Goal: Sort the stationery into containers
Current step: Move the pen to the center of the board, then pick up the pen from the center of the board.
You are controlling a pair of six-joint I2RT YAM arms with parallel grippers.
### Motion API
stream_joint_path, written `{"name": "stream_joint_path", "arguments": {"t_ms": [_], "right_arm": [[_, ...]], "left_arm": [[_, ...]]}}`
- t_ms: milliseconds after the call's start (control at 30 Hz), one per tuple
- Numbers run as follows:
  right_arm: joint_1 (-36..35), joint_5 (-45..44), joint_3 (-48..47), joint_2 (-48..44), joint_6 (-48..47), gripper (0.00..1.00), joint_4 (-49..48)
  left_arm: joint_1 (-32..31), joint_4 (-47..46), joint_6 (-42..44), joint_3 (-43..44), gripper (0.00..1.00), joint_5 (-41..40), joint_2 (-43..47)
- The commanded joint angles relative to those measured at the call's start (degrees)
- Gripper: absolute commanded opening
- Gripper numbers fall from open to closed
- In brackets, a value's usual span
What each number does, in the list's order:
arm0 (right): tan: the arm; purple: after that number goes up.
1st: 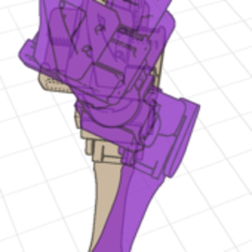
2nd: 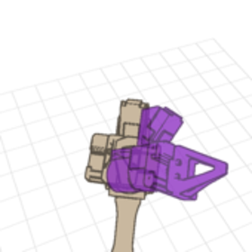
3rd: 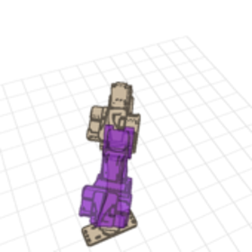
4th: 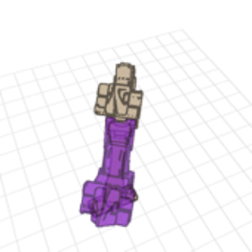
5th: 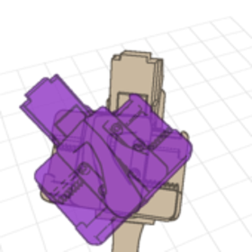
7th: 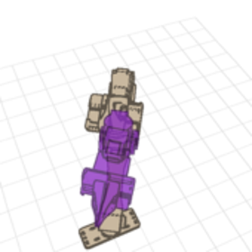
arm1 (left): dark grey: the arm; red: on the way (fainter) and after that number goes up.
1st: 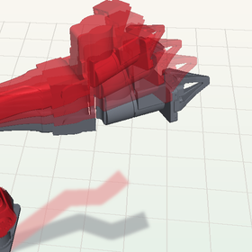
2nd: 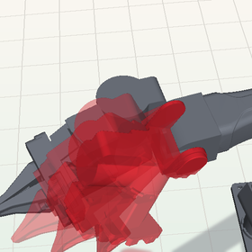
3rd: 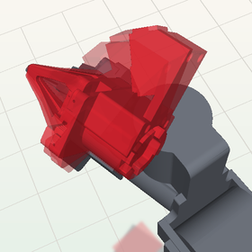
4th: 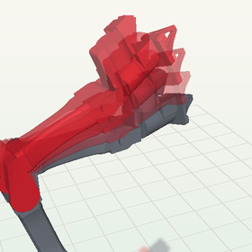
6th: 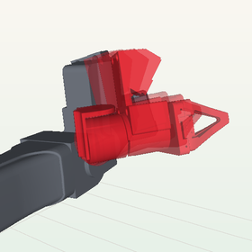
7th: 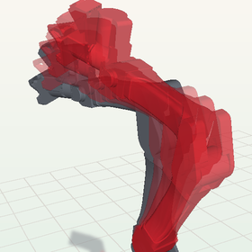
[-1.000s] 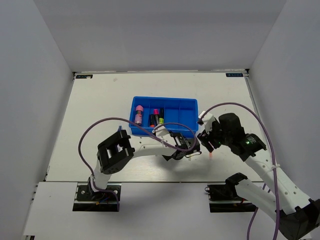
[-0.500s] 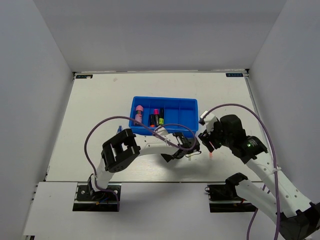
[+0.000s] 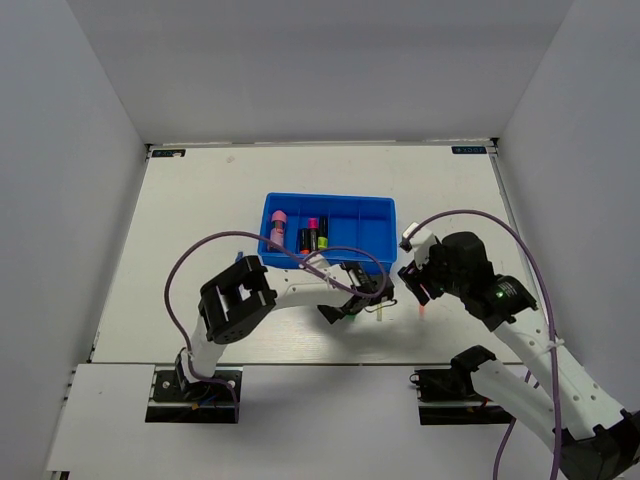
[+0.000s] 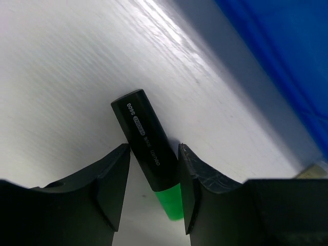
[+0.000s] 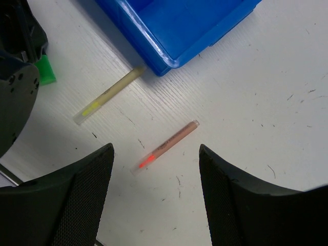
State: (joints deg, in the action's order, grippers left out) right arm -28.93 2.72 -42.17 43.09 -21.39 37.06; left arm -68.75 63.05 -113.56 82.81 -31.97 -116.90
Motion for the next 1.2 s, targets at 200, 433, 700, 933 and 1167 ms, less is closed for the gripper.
{"name": "stream_joint_path", "arguments": {"t_ms": [200, 433, 700, 933, 1167], "right_arm": [[0.10, 0.00, -0.19, -1.87, 0.64, 0.70, -1.55], [0.01, 0.44, -0.19, -2.22, 0.73, 0.70, -1.46], [0.10, 0.53, -0.19, -2.05, 0.73, 0.70, -1.38], [0.19, 0.53, 0.25, -2.05, 0.65, 0.77, -1.64], [0.19, 1.23, 1.21, -1.69, 0.20, 0.39, -1.37]], "left_arm": [[-1.64, 6.03, -10.89, -9.41, 0.58, 7.09, 2.99], [-2.53, 4.90, -12.04, -16.44, 0.62, 9.20, 5.81], [-2.53, -0.90, -12.04, -19.96, 0.34, 11.05, 5.81], [-2.97, 1.71, -3.45, -18.22, 0.00, 7.54, 11.41], [-2.97, 10.16, 16.31, -10.66, 0.00, -3.26, 21.51]]}}
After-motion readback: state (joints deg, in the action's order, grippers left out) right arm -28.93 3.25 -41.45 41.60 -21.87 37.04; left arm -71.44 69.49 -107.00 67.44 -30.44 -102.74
